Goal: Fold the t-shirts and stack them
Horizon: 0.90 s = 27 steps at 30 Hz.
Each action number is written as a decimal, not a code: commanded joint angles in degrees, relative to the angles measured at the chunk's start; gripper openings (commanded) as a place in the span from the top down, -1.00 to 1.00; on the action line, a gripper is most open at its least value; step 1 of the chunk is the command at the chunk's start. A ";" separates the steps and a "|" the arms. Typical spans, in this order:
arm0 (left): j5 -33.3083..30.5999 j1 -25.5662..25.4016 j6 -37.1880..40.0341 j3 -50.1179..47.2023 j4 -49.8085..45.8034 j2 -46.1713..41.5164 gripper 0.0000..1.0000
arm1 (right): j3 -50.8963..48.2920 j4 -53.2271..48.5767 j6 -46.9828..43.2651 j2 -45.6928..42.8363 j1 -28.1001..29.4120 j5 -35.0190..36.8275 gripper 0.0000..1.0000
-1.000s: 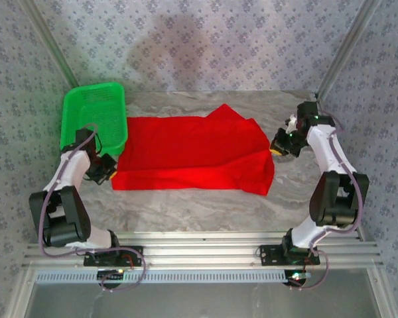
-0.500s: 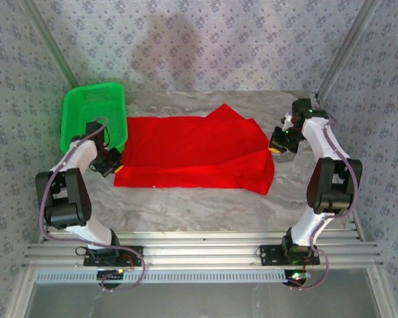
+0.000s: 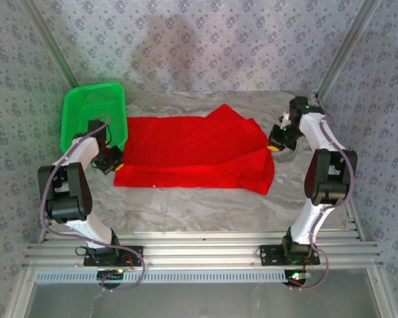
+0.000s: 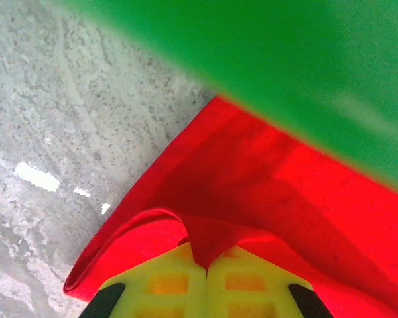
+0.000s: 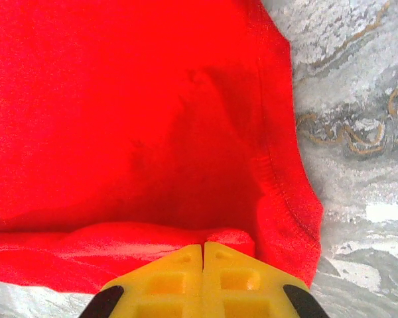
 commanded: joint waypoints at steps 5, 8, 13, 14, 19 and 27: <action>3.40 -1.10 0.21 1.93 3.21 -1.65 0.05 | 9.13 -0.27 -1.20 6.40 0.17 -2.38 0.65; 4.10 -1.47 -0.96 0.14 2.45 -5.19 -0.15 | 11.25 0.43 -0.86 6.72 0.04 -5.06 0.12; 6.12 -3.05 -4.56 -5.53 0.69 -15.57 -0.32 | 3.55 2.06 -0.24 -2.44 -0.23 -6.10 -0.31; 6.28 -3.79 -4.93 -6.13 0.23 -17.10 -0.33 | 1.32 1.45 -0.20 -4.41 -0.17 -6.18 -0.31; 5.50 -8.08 -8.67 -10.10 -1.31 -24.27 -0.37 | -15.82 0.96 2.71 -17.27 0.60 -6.91 -0.29; 5.73 -11.40 -11.89 -13.29 8.44 -19.80 0.06 | -34.92 9.46 7.87 -22.66 1.76 -6.31 -0.09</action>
